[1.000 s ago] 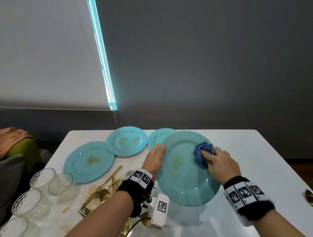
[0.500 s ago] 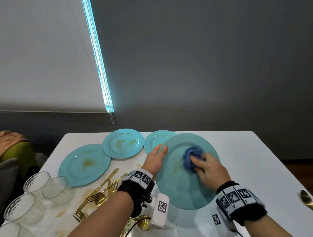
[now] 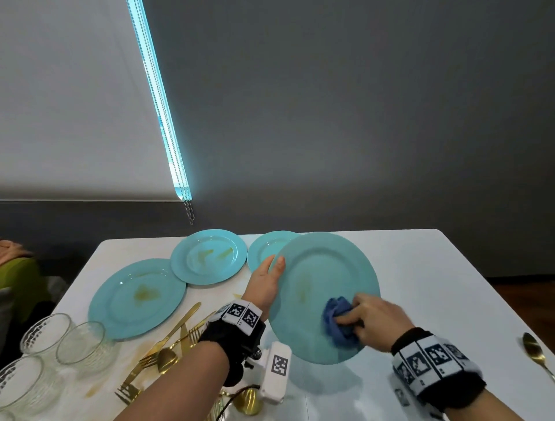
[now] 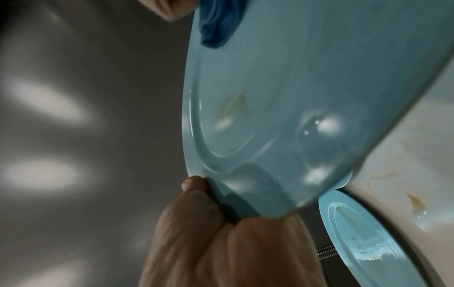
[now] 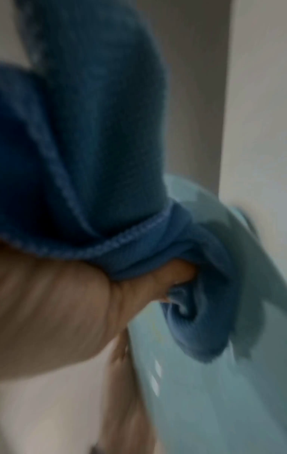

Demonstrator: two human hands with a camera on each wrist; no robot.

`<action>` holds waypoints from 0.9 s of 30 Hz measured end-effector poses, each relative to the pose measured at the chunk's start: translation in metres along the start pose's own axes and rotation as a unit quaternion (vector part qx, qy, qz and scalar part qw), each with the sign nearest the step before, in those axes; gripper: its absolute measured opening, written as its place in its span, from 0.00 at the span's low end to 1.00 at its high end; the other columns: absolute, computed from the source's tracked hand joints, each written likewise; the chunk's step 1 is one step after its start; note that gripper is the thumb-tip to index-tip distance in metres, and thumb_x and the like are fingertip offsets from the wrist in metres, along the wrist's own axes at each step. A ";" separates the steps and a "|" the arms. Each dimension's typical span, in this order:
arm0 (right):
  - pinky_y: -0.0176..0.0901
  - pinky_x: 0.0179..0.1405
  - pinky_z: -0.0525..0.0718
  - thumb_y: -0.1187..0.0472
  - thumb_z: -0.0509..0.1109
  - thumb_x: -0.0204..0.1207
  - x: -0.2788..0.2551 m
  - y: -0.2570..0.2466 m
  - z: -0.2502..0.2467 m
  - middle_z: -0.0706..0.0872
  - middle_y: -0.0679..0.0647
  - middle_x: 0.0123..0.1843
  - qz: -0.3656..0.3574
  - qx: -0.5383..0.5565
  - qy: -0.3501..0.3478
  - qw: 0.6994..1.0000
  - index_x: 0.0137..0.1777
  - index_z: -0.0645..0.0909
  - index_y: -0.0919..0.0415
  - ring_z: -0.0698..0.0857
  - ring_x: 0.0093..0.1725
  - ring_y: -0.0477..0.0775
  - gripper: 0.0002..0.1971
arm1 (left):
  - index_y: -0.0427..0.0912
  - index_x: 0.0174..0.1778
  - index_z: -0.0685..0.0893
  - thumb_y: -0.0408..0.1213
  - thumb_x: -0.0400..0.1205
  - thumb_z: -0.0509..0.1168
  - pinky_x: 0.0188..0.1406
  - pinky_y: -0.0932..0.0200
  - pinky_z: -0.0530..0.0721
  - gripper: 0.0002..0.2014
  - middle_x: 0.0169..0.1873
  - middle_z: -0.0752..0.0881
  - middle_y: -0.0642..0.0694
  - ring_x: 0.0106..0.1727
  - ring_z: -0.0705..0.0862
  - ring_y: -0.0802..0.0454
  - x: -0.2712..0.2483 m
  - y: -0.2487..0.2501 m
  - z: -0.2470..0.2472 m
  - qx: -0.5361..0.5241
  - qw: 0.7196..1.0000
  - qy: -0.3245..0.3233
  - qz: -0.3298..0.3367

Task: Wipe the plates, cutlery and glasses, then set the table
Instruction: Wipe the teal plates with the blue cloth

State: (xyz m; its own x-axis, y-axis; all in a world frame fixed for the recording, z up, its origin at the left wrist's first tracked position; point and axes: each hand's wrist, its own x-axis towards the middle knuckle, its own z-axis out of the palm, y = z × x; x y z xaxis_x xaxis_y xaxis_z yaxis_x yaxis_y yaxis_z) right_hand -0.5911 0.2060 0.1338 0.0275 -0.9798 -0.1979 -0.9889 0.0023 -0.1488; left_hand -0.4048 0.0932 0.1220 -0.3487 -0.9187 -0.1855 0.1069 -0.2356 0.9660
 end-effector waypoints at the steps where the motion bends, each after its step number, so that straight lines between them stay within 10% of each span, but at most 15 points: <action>1: 0.41 0.50 0.77 0.53 0.60 0.78 0.003 0.009 -0.004 0.69 0.46 0.46 0.045 -0.006 0.020 0.999 0.59 0.80 0.29 0.80 0.59 0.54 0.17 | 0.50 0.51 0.83 0.40 0.86 0.56 0.59 0.46 0.84 0.09 0.51 0.87 0.45 0.50 0.87 0.48 0.000 -0.003 0.001 0.004 1.000 -0.006 0.000; 4: 0.46 0.38 0.82 0.61 0.64 0.72 0.014 0.008 -0.006 0.77 0.53 0.44 0.168 0.020 0.209 0.963 0.53 0.84 0.39 0.83 0.49 0.63 0.16 | 0.50 0.52 0.83 0.41 0.86 0.57 0.58 0.46 0.85 0.09 0.53 0.87 0.43 0.51 0.87 0.46 -0.001 -0.006 0.012 0.014 0.999 -0.034 -0.009; 6: 0.40 0.22 0.80 0.58 0.66 0.63 0.013 -0.008 -0.005 0.82 0.54 0.37 0.098 0.059 0.262 0.958 0.45 0.87 0.45 0.85 0.33 0.61 0.13 | 0.49 0.52 0.83 0.41 0.86 0.56 0.60 0.44 0.84 0.09 0.54 0.87 0.42 0.53 0.86 0.45 0.000 -0.004 0.025 0.030 0.999 -0.040 -0.001; 9: 0.35 0.29 0.80 0.52 0.60 0.68 0.007 -0.026 0.011 0.84 0.52 0.42 -0.048 0.020 0.143 0.988 0.50 0.88 0.41 0.86 0.38 0.56 0.17 | 0.48 0.49 0.83 0.40 0.87 0.56 0.64 0.40 0.81 0.10 0.53 0.87 0.40 0.56 0.85 0.41 0.006 -0.005 0.028 0.046 0.998 -0.030 0.011; 13: 0.42 0.46 0.74 0.57 0.61 0.77 -0.003 0.010 0.002 0.77 0.53 0.53 0.033 -0.016 -0.004 0.999 0.59 0.82 0.35 0.80 0.60 0.59 0.18 | 0.49 0.56 0.82 0.44 0.86 0.56 0.64 0.43 0.82 0.10 0.57 0.86 0.44 0.58 0.85 0.45 0.008 -0.007 0.021 0.047 0.998 -0.035 0.000; 17: 0.47 0.39 0.83 0.61 0.64 0.73 0.010 0.014 -0.002 0.82 0.55 0.51 0.181 0.016 0.221 0.958 0.53 0.86 0.44 0.83 0.50 0.64 0.15 | 0.51 0.51 0.80 0.41 0.87 0.54 0.47 0.67 0.85 0.09 0.46 0.85 0.57 0.48 0.85 0.59 0.002 -0.008 0.036 0.068 0.994 -0.081 0.024; 19: 0.44 0.23 0.83 0.56 0.65 0.65 0.014 -0.007 0.000 0.85 0.54 0.41 0.136 0.073 0.264 0.952 0.46 0.88 0.47 0.86 0.34 0.62 0.13 | 0.49 0.48 0.81 0.41 0.87 0.54 0.56 0.54 0.84 0.10 0.47 0.86 0.49 0.50 0.85 0.50 0.002 -0.012 0.046 0.076 0.993 -0.087 0.032; 23: 0.36 0.28 0.82 0.52 0.59 0.67 0.000 -0.033 0.027 0.87 0.51 0.43 -0.037 0.082 0.142 0.986 0.48 0.87 0.44 0.87 0.36 0.59 0.17 | 0.46 0.43 0.82 0.46 0.85 0.57 0.63 0.37 0.78 0.12 0.46 0.84 0.40 0.50 0.81 0.45 0.009 -0.019 0.040 0.057 0.996 -0.064 0.025; 27: 0.43 0.46 0.74 0.57 0.62 0.77 -0.025 0.006 0.023 0.80 0.54 0.61 -0.006 0.025 -0.002 1.000 0.62 0.82 0.40 0.80 0.60 0.62 0.17 | 0.50 0.49 0.83 0.43 0.88 0.53 0.62 0.40 0.80 0.13 0.51 0.86 0.45 0.53 0.83 0.45 0.013 -0.017 0.019 0.043 0.997 -0.058 0.015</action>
State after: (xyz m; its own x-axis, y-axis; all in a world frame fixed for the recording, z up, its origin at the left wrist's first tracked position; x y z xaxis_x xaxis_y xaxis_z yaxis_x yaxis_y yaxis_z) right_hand -0.5940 0.2349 0.1152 0.0401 -0.9790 -0.1998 -0.9798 0.0006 -0.1998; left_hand -0.4292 0.0917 0.1066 -0.4529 -0.8808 -0.1384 0.0405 -0.1754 0.9837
